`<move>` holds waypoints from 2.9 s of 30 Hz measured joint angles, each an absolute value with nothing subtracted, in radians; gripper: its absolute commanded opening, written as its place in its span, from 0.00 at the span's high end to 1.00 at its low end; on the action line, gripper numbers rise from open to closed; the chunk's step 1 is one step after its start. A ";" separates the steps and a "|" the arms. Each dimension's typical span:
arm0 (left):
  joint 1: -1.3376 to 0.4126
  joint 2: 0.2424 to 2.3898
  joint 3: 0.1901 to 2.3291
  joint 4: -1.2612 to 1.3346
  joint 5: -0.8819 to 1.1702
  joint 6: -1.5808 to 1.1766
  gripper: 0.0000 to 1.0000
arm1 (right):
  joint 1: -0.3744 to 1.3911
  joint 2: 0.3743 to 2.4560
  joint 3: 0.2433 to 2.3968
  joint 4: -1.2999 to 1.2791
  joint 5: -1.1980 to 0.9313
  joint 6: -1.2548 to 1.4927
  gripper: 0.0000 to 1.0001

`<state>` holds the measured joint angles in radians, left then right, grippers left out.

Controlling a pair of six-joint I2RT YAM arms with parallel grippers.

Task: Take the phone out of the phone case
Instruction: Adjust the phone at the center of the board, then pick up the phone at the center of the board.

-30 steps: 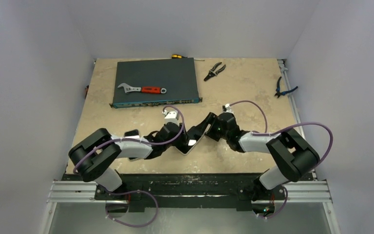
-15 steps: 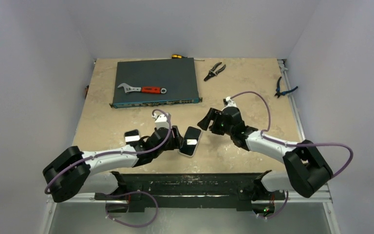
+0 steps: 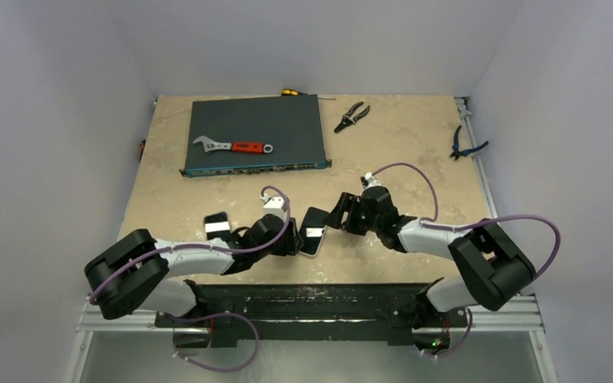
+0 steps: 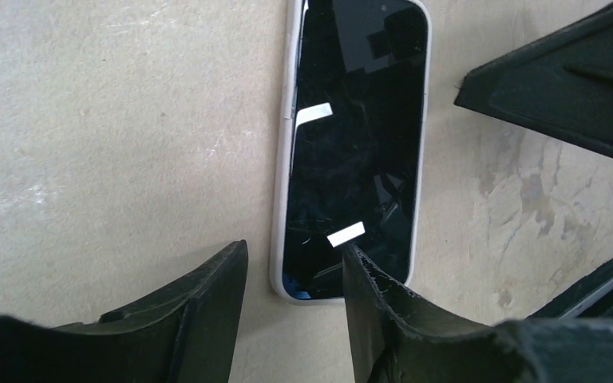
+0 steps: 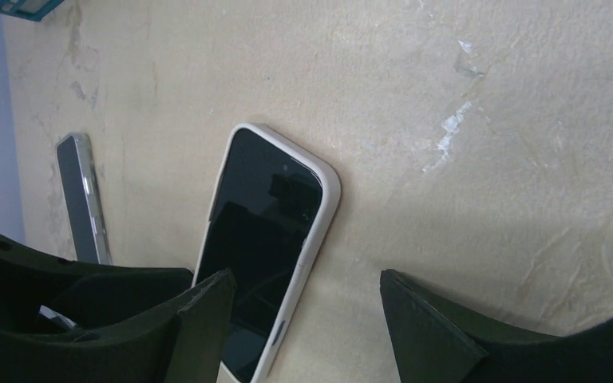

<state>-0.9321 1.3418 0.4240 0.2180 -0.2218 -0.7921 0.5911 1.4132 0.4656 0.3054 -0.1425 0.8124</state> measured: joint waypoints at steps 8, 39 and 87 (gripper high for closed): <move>-0.994 1.393 0.424 0.307 -0.198 -0.791 0.56 | 0.593 1.535 0.582 0.299 -0.157 0.813 0.29; -1.074 0.915 0.512 -0.292 -0.719 -0.919 0.09 | 0.837 1.428 0.966 -0.360 0.270 0.474 0.01; -1.074 0.849 0.525 -0.438 -0.772 -0.970 0.06 | 0.925 1.781 1.078 -0.387 0.223 0.415 0.08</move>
<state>-1.0737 0.8490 0.5255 -0.4377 -0.7719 -0.9703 0.9249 1.7813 1.0779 -0.3870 0.2230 0.4149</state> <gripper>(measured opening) 0.946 0.930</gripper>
